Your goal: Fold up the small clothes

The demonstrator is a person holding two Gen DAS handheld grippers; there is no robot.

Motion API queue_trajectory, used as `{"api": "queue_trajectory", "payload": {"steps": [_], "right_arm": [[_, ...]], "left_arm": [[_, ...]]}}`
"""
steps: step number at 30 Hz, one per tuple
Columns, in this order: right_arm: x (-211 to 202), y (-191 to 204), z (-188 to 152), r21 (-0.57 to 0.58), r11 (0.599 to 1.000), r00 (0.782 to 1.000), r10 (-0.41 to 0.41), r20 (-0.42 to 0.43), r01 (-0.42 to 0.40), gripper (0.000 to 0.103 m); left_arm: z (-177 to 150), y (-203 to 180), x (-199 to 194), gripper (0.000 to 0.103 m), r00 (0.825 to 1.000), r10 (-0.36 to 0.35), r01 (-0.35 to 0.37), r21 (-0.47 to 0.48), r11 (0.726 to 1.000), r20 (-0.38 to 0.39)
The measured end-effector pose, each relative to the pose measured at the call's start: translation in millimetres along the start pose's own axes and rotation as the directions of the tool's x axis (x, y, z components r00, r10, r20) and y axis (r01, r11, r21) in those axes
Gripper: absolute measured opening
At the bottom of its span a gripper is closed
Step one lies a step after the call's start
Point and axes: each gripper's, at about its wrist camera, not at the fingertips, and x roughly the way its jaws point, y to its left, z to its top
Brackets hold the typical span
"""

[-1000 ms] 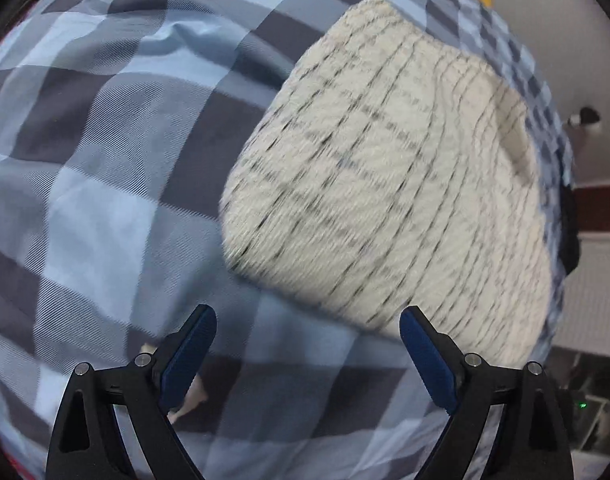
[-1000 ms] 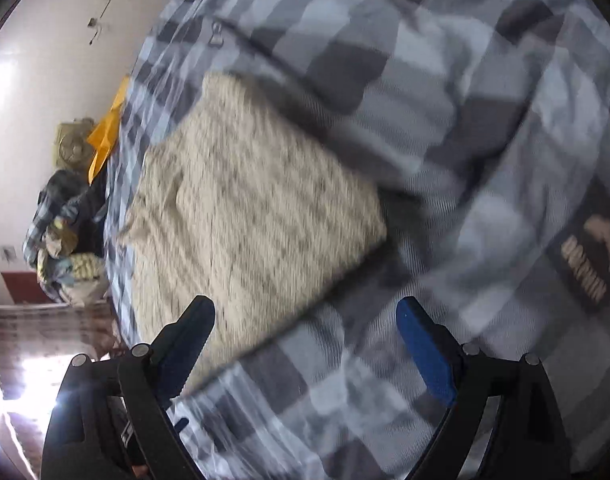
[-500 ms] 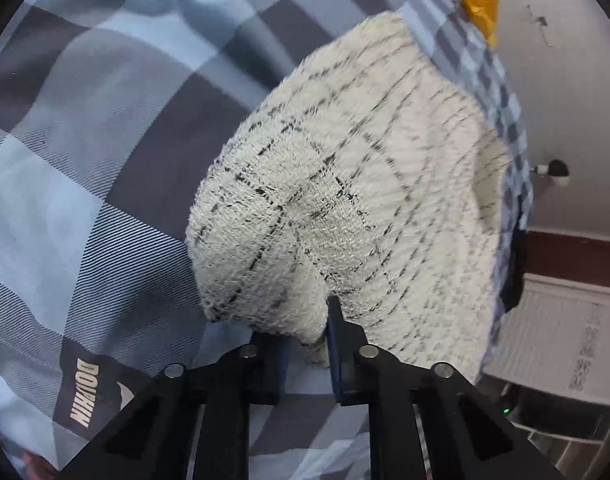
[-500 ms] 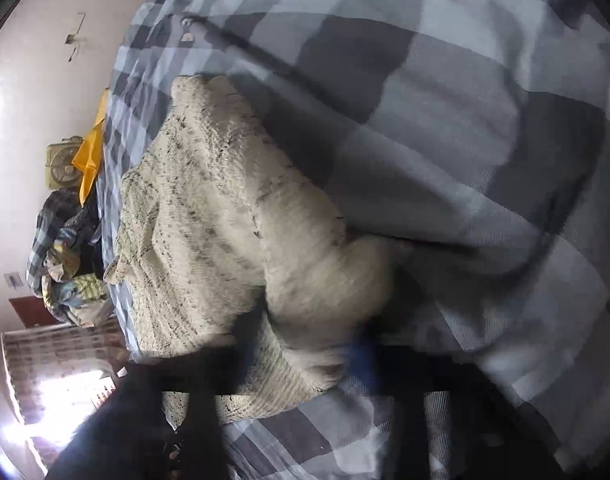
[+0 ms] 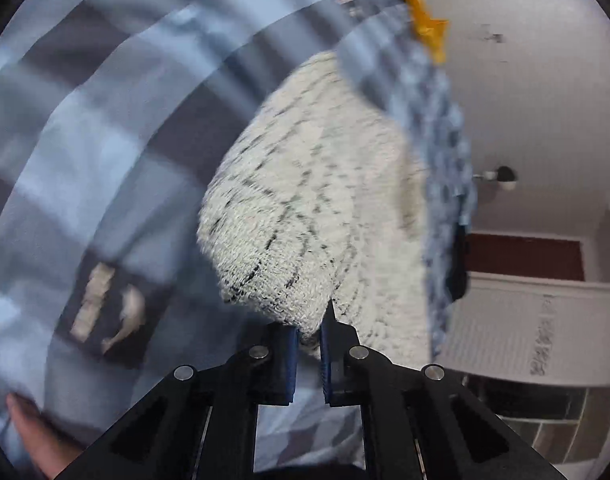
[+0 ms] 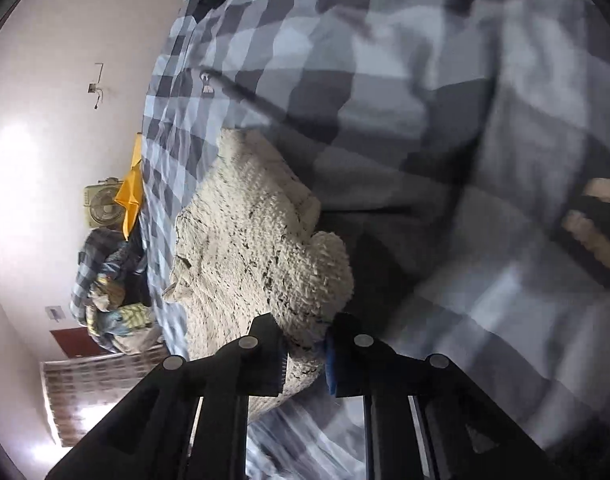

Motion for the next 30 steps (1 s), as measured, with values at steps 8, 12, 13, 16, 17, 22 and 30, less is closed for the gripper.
{"api": "queue_trajectory", "payload": {"steps": [8,12,13,16,17,22,30], "right_arm": [[38,-41,9,0.201,0.975,0.988,-0.071,-0.134,0.097,0.033],[5,-38,7,0.175,0.972,0.988,-0.154,-0.029,0.157,0.076],[-3,-34,4,0.155,0.975,0.987,-0.162,0.007,0.159,0.081],[-5,-18,-5,0.063,0.992,0.994,-0.108,-0.002,0.108,0.085],[1,-14,-8,0.034,0.995,0.995,-0.096,-0.031,0.097,0.085],[31,-24,-4,0.061,0.987,0.985,-0.140,-0.105,0.147,0.085],[63,-16,11,0.032,0.963,0.957,-0.264,-0.118,0.269,0.085]], "left_arm": [[11,21,13,0.017,0.964,0.261,-0.262,-0.035,0.964,-0.047],[9,11,-26,0.063,0.883,0.454,-0.460,0.027,0.888,0.117],[8,5,-37,0.081,0.856,0.483,-0.497,0.035,0.867,0.183],[5,-12,-60,0.082,0.801,0.502,-0.556,0.095,0.826,0.325],[2,-18,-63,0.082,0.783,0.510,-0.582,0.129,0.803,0.357],[-21,-60,-53,0.082,0.746,0.487,-0.645,0.314,0.697,0.454],[-41,-97,-9,0.082,0.774,0.482,-0.634,0.488,0.600,0.412]]}}
